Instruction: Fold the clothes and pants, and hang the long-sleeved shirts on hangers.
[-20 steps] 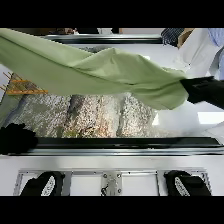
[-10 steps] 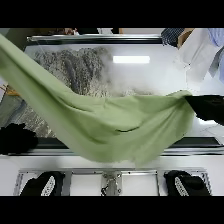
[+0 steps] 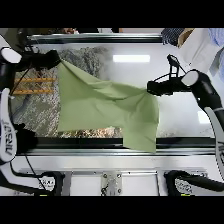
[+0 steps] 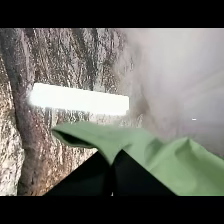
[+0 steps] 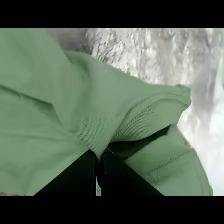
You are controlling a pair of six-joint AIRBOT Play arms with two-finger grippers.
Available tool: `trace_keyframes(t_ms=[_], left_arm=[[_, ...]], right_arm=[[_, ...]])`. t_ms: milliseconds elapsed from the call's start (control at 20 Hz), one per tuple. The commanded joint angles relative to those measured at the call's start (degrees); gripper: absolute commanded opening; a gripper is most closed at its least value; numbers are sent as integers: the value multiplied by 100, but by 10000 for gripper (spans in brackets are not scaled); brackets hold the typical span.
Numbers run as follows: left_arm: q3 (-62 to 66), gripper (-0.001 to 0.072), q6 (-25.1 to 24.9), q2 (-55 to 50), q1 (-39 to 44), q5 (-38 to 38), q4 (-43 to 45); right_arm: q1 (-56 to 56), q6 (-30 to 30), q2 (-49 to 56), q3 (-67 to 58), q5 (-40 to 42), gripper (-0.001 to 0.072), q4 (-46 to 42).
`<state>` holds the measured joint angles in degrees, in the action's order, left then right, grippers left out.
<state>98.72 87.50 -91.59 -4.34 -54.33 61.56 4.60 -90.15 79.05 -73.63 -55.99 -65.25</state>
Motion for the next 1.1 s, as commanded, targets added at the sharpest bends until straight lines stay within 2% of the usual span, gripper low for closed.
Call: trace_keyframes(t_ms=[0,50,100,150,300,400,500,650,850,1050], left_arm=[[979,253,7,-1047,149,-4,-11],[1202,625,129,-1154,149,-76,0],[1449,669,291,-1233,87,-262,22],[1637,669,341,-1241,-4,-496,52],[1797,668,337,-938,-474,-1515,50],[986,668,339,-275,-791,-1746,424],[-352,669,546,621,-1058,-1657,1134],[-2778,670,748,1891,-1436,-1335,1504],[-5316,670,1488,2859,-1725,-380,1419],[-6564,669,1648,3104,-1705,826,151]], right_arm=[[44,83,922,-501,1075,104,-83],[7,83,920,-555,1342,375,-50],[-50,85,885,-623,1495,630,-57],[-120,114,811,-715,1517,669,-79],[-463,407,195,-752,1355,669,-107],[-625,452,-345,-739,778,669,-518],[-640,448,-942,-621,164,651,-1032],[-627,448,-1829,-120,-304,652,-1062],[-627,446,-2640,564,-321,651,-1040],[-627,448,-2896,800,-337,651,-931]])
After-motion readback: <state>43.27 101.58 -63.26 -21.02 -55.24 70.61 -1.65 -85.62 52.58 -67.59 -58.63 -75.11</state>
